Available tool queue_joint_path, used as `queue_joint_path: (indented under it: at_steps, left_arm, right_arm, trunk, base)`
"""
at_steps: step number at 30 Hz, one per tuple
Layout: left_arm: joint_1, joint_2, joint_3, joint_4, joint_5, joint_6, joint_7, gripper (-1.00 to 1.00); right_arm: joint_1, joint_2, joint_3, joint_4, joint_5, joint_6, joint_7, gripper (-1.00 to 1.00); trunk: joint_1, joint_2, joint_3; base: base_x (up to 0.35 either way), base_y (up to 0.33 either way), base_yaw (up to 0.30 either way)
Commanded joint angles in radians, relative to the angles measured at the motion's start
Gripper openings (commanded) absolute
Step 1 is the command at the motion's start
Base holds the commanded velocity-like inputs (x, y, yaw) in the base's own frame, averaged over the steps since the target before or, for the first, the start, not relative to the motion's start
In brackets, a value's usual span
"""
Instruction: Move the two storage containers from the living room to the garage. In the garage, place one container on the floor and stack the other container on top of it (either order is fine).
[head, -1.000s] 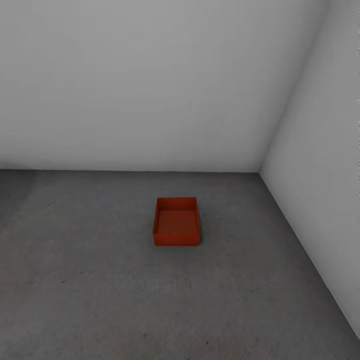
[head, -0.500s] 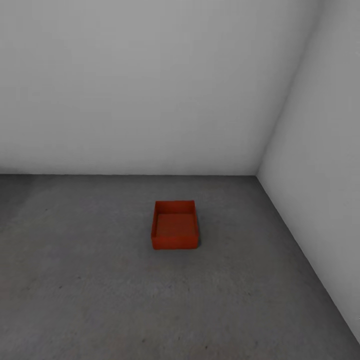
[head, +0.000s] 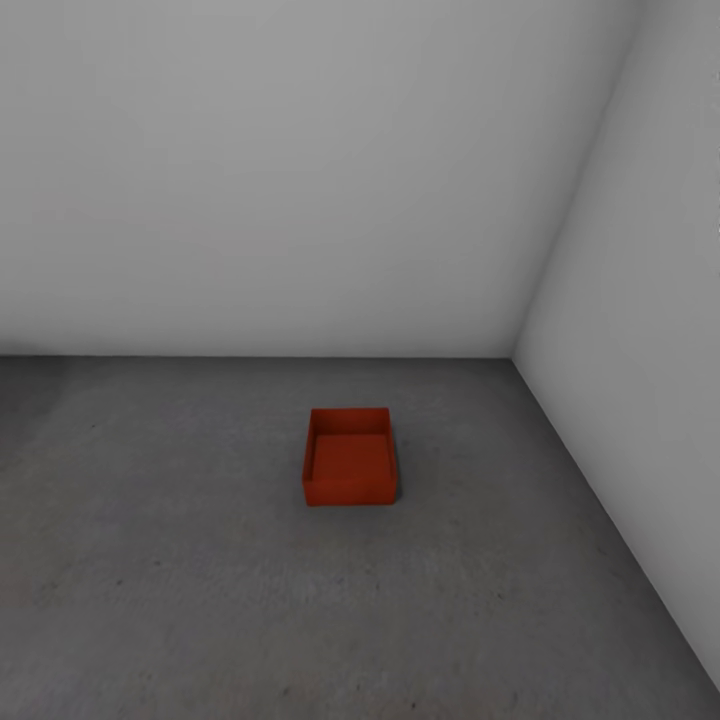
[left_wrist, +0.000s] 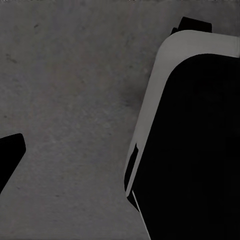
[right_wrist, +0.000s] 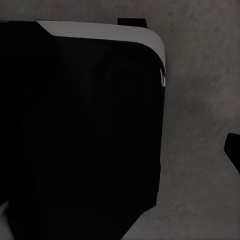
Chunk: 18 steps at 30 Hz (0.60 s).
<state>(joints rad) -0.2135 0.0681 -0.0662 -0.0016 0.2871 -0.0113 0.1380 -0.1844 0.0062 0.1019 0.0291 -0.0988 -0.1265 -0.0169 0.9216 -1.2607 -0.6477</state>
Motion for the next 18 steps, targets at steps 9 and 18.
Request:
queue_joint_path:
  at_steps: [9,18]
  left_arm:
    - [-0.001,-0.003,-0.008,-0.031,0.001,-0.002,0.002,1.00]
    - [-0.001,-0.005,-0.006,-0.060,0.002,-0.001,0.002,1.00]
  right_arm:
    - [-0.001,0.004,0.008,0.003,-0.010,-0.007,-0.002,1.00]
    - [-0.001,0.003,0.010,0.003,-0.009,-0.004,-0.002,1.00]
  trunk:
    - [0.000,0.000,0.014]
    - [0.000,0.000,0.029]
  base:
    - [0.000,0.000,0.000]
    - [0.000,0.000,0.000]
